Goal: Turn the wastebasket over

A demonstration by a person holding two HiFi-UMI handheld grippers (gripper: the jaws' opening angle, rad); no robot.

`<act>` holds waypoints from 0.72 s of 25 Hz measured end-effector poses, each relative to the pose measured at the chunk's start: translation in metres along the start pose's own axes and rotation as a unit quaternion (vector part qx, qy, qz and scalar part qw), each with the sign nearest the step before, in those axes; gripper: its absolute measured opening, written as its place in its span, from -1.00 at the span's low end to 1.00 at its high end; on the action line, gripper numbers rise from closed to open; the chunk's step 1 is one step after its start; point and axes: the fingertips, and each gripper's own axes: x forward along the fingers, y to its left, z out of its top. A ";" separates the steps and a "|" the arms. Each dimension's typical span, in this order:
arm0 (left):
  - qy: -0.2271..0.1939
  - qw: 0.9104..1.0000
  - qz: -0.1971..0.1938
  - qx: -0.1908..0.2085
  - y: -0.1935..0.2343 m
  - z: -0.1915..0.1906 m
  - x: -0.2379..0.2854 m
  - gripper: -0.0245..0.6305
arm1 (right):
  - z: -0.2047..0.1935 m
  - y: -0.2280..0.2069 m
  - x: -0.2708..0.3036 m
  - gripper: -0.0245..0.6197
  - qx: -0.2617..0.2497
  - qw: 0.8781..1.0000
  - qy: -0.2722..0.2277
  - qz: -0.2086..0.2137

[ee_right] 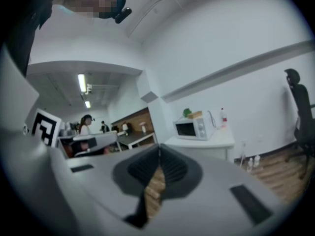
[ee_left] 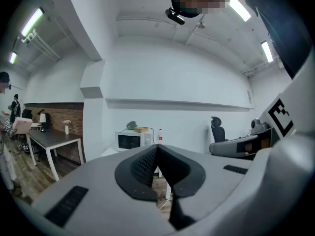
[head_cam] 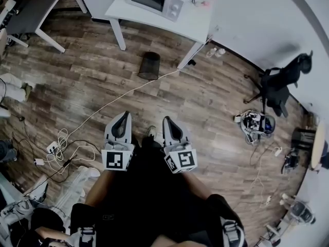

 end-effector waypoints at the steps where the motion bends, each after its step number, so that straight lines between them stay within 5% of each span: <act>1: 0.001 1.000 0.002 0.002 -0.002 0.000 0.001 -0.82 | -0.001 -0.004 0.001 -0.82 0.000 1.000 0.000 0.002; 18: 0.031 0.999 -0.015 -0.004 0.065 -0.027 0.072 -0.82 | -0.001 -0.031 0.093 -0.82 -0.011 0.999 0.025 -0.028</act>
